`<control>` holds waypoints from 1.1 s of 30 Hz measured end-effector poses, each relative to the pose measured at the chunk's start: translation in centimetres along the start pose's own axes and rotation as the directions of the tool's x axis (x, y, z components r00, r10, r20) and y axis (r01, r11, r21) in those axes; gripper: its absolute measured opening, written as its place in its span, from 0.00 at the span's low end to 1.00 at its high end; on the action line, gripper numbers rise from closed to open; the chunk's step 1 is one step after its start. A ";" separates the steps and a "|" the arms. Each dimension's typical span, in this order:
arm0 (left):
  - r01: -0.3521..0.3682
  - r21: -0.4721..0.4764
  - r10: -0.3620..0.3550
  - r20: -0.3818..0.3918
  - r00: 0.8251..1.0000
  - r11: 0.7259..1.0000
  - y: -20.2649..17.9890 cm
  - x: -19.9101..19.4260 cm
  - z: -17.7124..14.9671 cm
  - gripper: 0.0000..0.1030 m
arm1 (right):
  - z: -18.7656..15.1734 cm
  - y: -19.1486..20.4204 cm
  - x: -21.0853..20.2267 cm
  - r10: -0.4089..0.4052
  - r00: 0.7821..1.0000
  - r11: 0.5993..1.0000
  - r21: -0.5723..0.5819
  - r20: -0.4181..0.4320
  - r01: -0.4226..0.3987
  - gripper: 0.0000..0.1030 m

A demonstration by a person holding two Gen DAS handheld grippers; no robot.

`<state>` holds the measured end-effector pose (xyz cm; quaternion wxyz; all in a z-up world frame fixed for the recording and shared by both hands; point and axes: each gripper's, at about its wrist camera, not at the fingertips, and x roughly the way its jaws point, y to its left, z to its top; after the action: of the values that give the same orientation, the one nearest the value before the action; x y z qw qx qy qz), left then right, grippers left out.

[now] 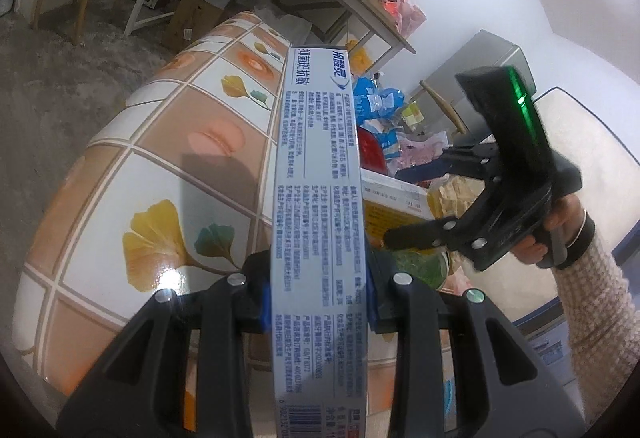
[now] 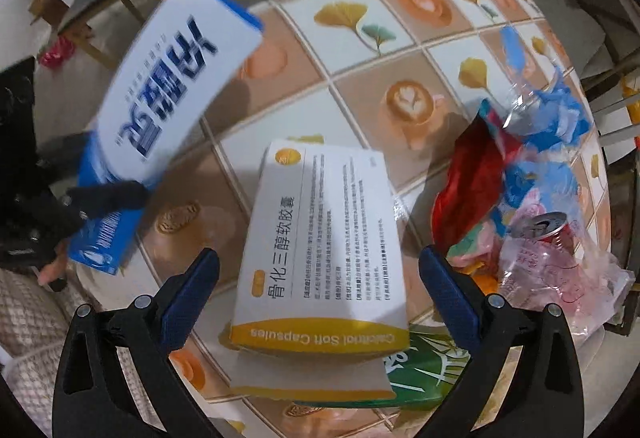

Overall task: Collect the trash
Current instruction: 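Grasp the yellow-and-white medicine box with the right tool while the left holds the toothpaste box, then carry both boxes over the blue wastebasket and open both tools to drop them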

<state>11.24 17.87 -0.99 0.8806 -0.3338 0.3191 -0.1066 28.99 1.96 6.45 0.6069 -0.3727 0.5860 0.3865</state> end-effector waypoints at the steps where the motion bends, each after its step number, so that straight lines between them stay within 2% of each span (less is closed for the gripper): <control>1: 0.004 -0.004 -0.004 0.000 1.000 1.000 0.1 0.0 0.1 0.30 | 0.0 -0.1 0.1 -0.006 1.000 1.000 0.008 -0.001 0.006 0.92; 2: 0.008 -0.007 -0.008 0.002 1.000 1.000 0.2 0.0 0.1 0.30 | 0.0 -0.4 0.2 -0.007 1.000 1.000 0.023 0.003 0.007 0.87; 3: 0.009 -0.008 -0.009 0.004 1.000 1.000 0.2 0.0 0.1 0.30 | -0.1 -0.6 0.2 -0.002 1.000 0.999 0.037 0.005 0.002 0.75; 4: 0.009 -0.007 -0.009 0.008 1.000 1.000 0.2 0.0 0.2 0.30 | 0.2 -0.8 0.3 0.000 1.000 0.998 0.056 0.010 -0.001 0.68; 8: 0.002 0.000 -0.002 0.021 1.000 1.000 0.0 -0.2 0.3 0.30 | -0.8 -1.3 -1.4 -0.020 0.995 0.994 0.106 0.094 0.010 0.67; 11: -0.001 0.011 0.001 0.031 1.000 1.000 -0.4 -0.5 0.2 0.30 | -2.1 -1.4 -3.8 -0.040 0.984 0.989 0.146 0.176 0.014 0.67; 15: 0.021 0.058 -0.024 0.053 0.998 0.998 -2.2 -1.5 0.2 0.30 | -5.9 -1.7 -8.8 -0.082 0.932 0.970 0.242 0.352 -0.006 0.67; 17: 0.059 0.100 -0.065 0.058 0.996 0.993 -3.8 -1.9 0.1 0.30 | -8.6 -2.0 -11.2 -0.103 0.894 0.954 0.297 0.437 -0.035 0.67; 19: 0.099 0.145 -0.108 0.053 0.993 0.985 -5.5 -2.0 0.1 0.30 | -12.9 -2.5 -13.8 -0.140 0.836 0.923 0.376 0.530 -0.083 0.67; 22: 0.191 0.234 -0.201 0.018 0.979 0.953 -9.2 -1.7 -0.2 0.30 | -20.5 -2.9 -16.2 -0.214 0.755 0.850 0.499 0.620 -0.168 0.67; 24: 0.273 0.312 -0.274 -0.042 0.961 0.910 -12.8 -0.8 -0.7 0.30 | -25.8 -2.9 -16.9 -0.284 0.714 0.793 0.576 0.640 -0.201 0.67; 26: 0.332 0.377 -0.314 -0.110 0.943 0.865 -16.2 0.3 -1.7 0.30 | -31.1 -2.9 -17.0 -0.358 0.687 0.720 0.656 0.632 -0.228 0.67; 28: 0.405 0.414 -0.353 -0.198 0.914 0.815 -19.6 1.9 -2.9 0.30 | -37.2 -2.3 -16.7 -0.441 0.664 0.621 0.740 0.603 -0.259 0.67; 29: 0.453 0.424 -0.376 -0.258 0.890 0.784 -21.6 3.0 -3.8 0.30 | -39.6 -1.8 -16.5 -0.469 0.658 0.582 0.767 0.588 -0.271 0.67; 30: 0.491 0.427 -0.388 -0.308 0.869 0.759 -23.2 4.0 -4.7 0.30 | -43.1 -1.2 -15.9 -0.514 0.651 0.509 0.810 0.558 -0.292 0.67; 31: 0.524 0.430 -0.393 -0.360 0.846 0.735 -24.9 5.0 -5.6 0.30 | -45.2 -0.8 -15.3 -0.536 0.650 0.465 0.831 0.538 -0.305 0.67; 33: 0.589 0.438 -0.385 -0.470 0.794 0.679 -28.7 7.3 -8.5 0.30 | -50.4 0.5 -13.3 -0.586 0.656 0.336 0.880 0.475 -0.336 0.67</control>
<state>12.25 -11.09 9.38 0.8071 -0.1082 0.3173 -0.4859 6.99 -43.93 17.91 0.9145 0.1859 0.3574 0.0384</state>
